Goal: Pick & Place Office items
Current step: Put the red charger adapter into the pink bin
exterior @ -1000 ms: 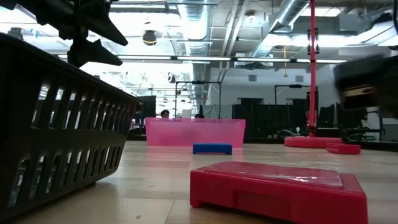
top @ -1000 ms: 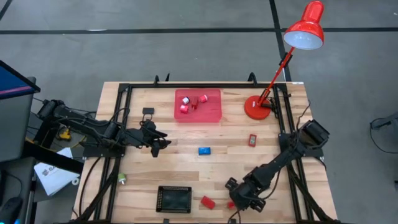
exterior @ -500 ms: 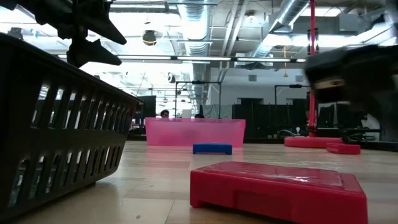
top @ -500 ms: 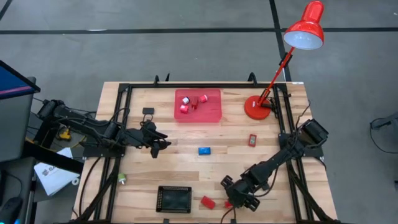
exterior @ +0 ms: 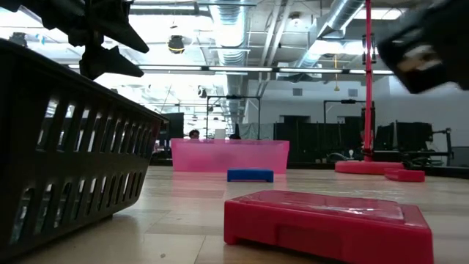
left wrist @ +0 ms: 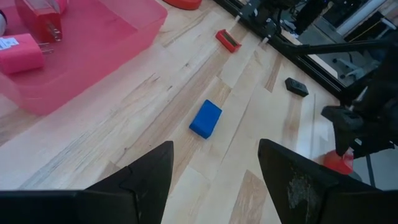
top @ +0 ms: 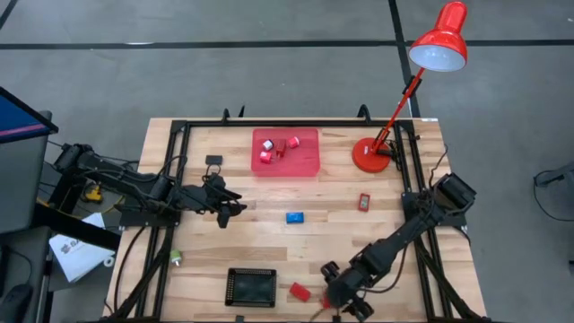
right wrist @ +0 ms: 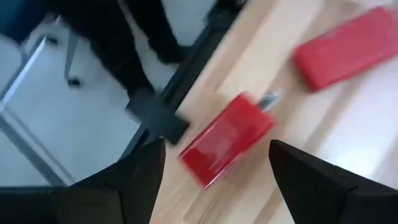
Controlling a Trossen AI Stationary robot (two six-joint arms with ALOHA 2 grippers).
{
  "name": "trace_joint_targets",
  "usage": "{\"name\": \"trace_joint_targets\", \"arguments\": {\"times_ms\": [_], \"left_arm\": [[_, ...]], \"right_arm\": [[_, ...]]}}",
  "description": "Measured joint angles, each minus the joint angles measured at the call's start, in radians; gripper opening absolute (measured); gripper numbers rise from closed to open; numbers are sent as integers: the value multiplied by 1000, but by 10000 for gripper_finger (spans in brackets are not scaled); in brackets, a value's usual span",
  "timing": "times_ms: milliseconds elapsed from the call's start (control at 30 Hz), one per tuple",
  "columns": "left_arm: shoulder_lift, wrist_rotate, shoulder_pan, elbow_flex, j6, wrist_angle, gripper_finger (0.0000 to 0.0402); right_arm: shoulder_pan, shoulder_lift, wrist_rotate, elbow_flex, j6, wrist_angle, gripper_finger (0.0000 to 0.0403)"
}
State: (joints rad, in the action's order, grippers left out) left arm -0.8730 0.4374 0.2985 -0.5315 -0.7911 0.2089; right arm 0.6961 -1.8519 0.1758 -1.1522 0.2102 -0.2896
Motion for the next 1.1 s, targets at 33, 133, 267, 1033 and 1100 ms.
{"name": "trace_joint_targets", "arguments": {"times_ms": [33, 133, 267, 1033, 1100], "left_arm": [[0, 0, 0, 0, 1, 0, 231], [0, 0, 0, 0, 1, 0, 231], [0, -3, 0, 0, 1, 0, 231], [0, -24, -1, 0, -1, 0, 231], [0, -23, -1, 0, 0, 0, 231]], "right_arm": [[-4, 0, -13, -4, 29, 1, 280], [-16, 0, -54, -6, 127, -3, 280], [-29, -1, -92, -6, 268, 7, 280], [53, -3, -264, -91, 699, -91, 281], [64, -19, -267, -110, 699, -95, 281]]}}
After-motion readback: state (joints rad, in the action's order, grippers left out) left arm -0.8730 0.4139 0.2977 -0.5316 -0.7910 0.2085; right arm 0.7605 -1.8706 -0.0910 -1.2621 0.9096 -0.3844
